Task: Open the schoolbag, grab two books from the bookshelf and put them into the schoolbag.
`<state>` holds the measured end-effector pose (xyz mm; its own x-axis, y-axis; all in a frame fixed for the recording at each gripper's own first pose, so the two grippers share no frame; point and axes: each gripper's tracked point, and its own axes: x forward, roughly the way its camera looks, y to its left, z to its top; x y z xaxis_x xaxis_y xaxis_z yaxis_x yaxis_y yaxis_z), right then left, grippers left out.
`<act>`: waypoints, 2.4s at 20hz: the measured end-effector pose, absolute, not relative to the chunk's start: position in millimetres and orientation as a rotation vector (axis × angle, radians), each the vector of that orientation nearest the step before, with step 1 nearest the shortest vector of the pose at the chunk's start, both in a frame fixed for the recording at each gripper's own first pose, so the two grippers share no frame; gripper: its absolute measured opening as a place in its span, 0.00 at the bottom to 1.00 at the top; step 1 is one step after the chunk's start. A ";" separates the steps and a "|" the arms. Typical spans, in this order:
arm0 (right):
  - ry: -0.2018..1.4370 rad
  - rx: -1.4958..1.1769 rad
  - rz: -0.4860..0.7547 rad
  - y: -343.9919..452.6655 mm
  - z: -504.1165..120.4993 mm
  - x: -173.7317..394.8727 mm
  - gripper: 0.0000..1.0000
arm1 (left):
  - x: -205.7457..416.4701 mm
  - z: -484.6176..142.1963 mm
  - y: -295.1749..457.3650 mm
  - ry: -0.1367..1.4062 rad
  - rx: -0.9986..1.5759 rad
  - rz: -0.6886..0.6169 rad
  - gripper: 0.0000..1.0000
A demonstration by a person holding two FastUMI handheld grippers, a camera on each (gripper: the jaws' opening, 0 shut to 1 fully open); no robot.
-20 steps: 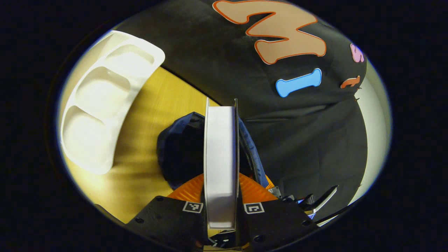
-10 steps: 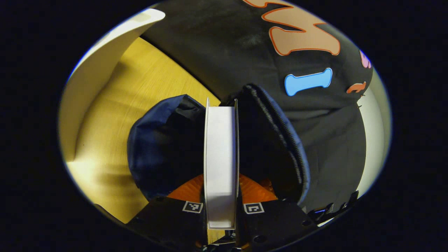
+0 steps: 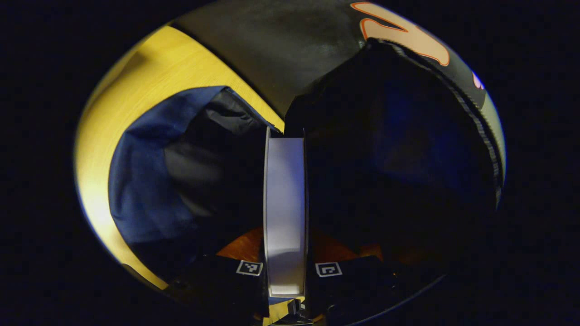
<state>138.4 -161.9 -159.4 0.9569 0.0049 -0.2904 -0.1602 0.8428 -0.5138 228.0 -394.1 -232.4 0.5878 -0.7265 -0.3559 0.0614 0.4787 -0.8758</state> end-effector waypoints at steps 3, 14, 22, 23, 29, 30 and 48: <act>0.286 -0.565 0.083 -162.2 -159.7 137.8 0.03 | 228.1 -240.9 -397.9 0.824 -0.994 -0.554 0.28; 0.298 -0.561 0.061 -166.0 -164.0 139.9 0.03 | 226.5 -248.0 -382.9 0.857 -0.868 -0.478 0.63; 0.306 -0.561 0.057 -166.6 -166.4 139.7 0.03 | 192.4 -223.9 -328.8 0.789 -0.678 -0.411 0.96; 0.307 -0.560 0.057 -166.8 -167.4 139.5 0.03 | 187.4 -219.2 -319.5 0.776 -0.640 -0.402 0.97; 0.310 -0.583 0.065 -164.0 -170.9 139.1 0.03 | 144.3 -176.8 -270.5 0.722 -0.449 -0.406 0.97; 0.311 -0.587 0.067 -162.6 -171.7 139.2 0.02 | 137.5 -169.5 -262.0 0.718 -0.423 -0.409 0.96; 0.319 -0.664 0.099 -150.9 -182.9 135.4 0.03 | 74.9 -3.0 -20.7 0.588 -0.319 -0.130 0.95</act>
